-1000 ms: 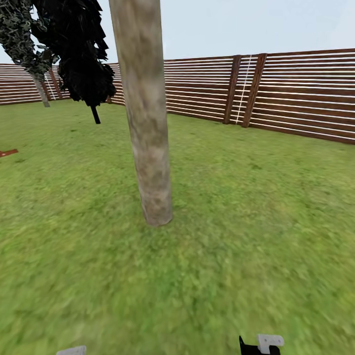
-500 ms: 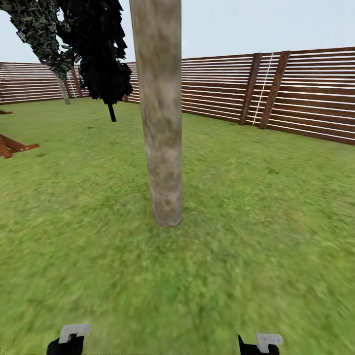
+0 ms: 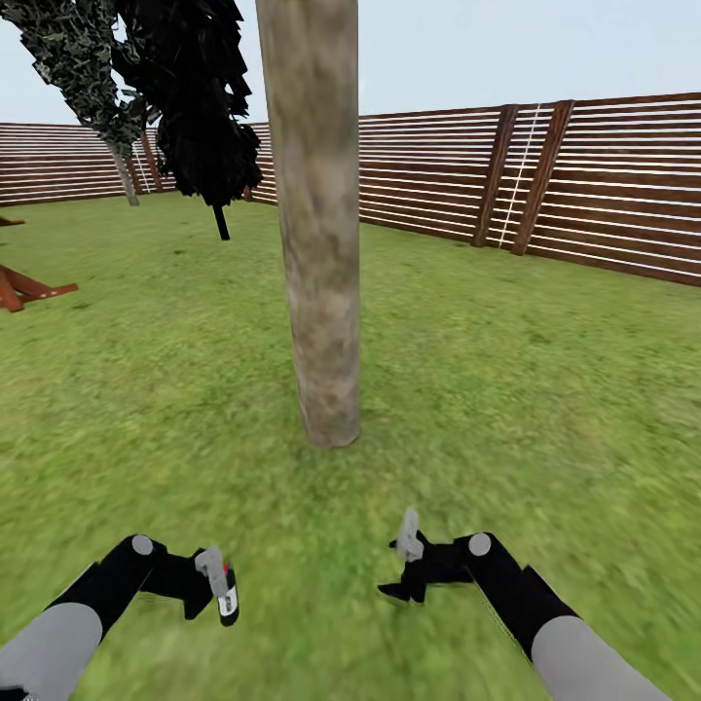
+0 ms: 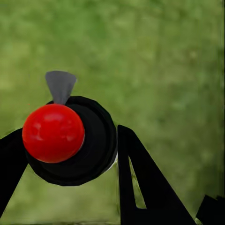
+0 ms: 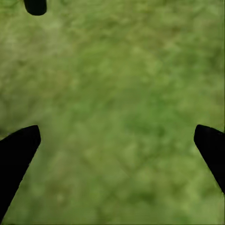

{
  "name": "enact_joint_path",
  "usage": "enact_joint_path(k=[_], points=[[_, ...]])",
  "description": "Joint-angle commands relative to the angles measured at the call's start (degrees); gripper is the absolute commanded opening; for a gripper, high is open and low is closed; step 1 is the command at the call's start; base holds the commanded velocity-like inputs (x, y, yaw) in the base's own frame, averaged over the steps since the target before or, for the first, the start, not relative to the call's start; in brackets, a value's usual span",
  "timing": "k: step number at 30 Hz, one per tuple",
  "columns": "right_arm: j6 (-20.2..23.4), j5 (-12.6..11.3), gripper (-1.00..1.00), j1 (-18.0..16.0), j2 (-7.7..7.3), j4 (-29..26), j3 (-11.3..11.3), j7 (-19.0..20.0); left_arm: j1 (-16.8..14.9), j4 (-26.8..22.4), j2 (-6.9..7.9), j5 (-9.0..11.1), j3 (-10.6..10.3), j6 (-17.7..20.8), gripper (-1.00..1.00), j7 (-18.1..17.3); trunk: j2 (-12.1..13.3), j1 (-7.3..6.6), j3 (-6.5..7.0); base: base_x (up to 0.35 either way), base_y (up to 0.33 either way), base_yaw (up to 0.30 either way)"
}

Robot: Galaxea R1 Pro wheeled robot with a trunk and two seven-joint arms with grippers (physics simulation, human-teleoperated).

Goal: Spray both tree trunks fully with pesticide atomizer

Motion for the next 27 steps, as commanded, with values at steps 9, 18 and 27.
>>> enact_joint_path(k=[9,18,27], points=[[-0.41,0.41,-1.00,-1.18,0.90,-1.19,0.19,2.39,-0.49,-0.14,-3.28,-7.18,0.44,-0.39,-1.00,-3.90,-0.02,-0.01,-0.05,0.000,0.000,0.000],[-0.55,0.47,-1.00,-1.19,4.67,-1.37,0.37,2.40,-0.49,-0.22,-9.75,-12.36,0.44,-0.59,-1.00,-6.48,-0.02,-0.01,-0.05,0.000,0.000,0.000],[-0.59,0.56,-1.00,-1.19,6.35,-1.49,0.45,4.52,-0.57,-2.43,-11.05,-12.31,-1.40,-0.60,-1.00,-6.57,-0.02,-0.01,-0.05,0.000,0.000,0.000]])
